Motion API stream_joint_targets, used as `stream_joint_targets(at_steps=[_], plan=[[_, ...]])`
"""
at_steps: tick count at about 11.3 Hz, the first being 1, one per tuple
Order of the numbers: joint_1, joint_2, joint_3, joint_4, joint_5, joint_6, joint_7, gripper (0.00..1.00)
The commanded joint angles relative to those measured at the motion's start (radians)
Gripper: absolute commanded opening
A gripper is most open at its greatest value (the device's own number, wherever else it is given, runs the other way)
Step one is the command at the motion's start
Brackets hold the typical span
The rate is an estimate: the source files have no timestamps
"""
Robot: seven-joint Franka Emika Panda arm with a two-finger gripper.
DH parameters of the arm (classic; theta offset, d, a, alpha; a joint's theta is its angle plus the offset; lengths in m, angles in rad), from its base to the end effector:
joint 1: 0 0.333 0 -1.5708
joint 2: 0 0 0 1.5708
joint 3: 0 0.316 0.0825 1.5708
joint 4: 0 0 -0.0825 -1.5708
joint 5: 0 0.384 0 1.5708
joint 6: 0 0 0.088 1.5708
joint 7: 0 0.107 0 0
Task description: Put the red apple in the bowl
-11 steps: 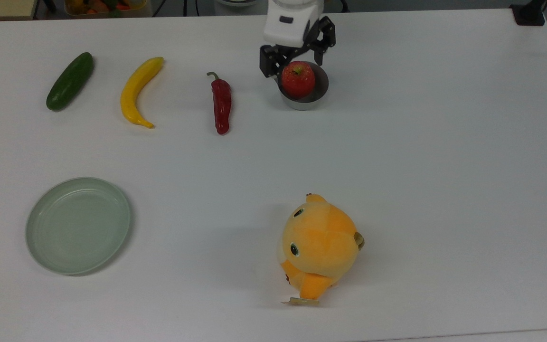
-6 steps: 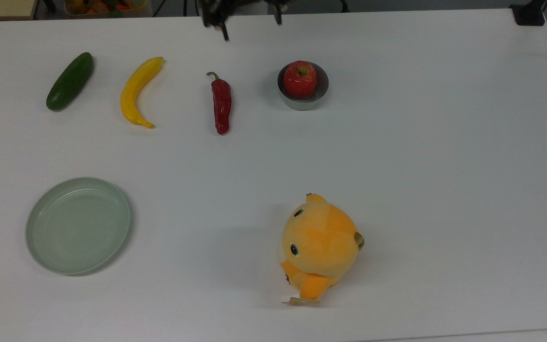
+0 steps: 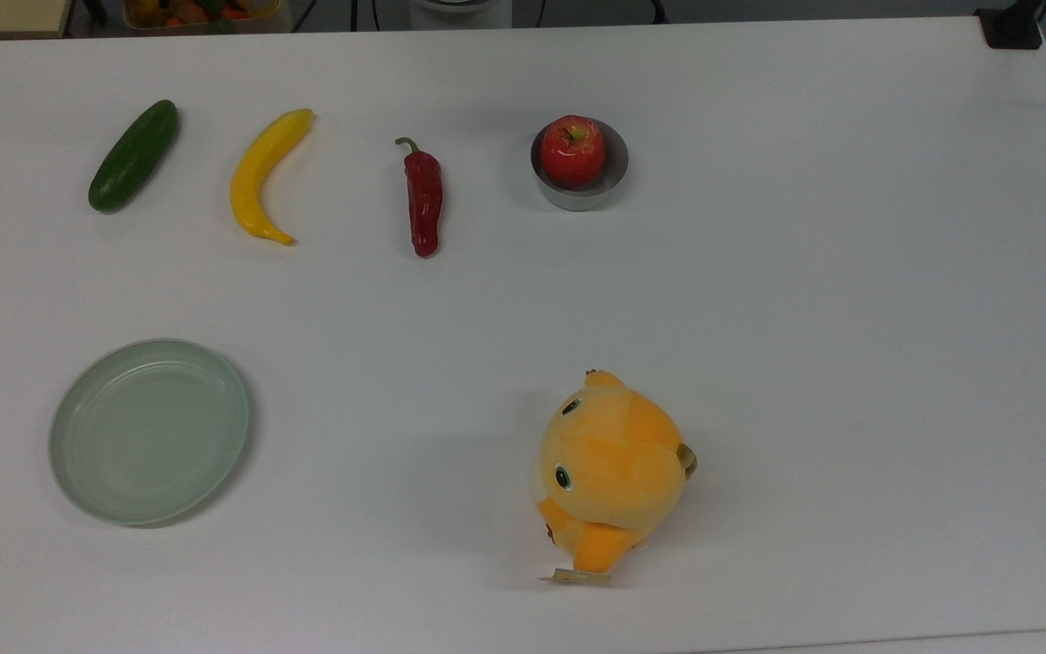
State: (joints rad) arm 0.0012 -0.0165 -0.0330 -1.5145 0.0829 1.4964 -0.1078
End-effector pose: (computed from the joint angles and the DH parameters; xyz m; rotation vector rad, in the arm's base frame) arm 0.5421 -0.0080 0.6538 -3.0559 -0.1255 -0.0064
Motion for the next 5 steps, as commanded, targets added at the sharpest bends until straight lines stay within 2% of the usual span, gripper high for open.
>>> stream_joint_targets(at_steps=[1, 2, 5], plan=[[-0.047, 0.001, -0.001, 0.008, 0.018, -0.011, -0.034, 1.00], [-0.050, 0.007, -0.001, 0.008, 0.020, 0.001, -0.108, 1.00], [-0.055, 0.009, 0.002, 0.008, 0.020, 0.047, -0.124, 1.00]])
